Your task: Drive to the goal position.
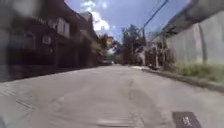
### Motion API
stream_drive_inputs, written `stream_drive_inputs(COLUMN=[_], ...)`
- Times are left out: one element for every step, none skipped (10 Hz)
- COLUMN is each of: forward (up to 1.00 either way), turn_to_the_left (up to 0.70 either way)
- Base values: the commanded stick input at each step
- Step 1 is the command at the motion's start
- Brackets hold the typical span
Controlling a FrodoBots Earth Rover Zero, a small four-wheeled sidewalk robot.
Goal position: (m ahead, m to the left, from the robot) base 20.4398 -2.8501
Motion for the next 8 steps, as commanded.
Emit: stream_drive_inputs(forward=[0.98, 0.98, 0.98, 0.98, 0.98, 0.98, 0.98, 0.98], turn_to_the_left=[0.00, 0.00, 0.00, 0.00, 0.00, 0.00, 0.00, -0.02])
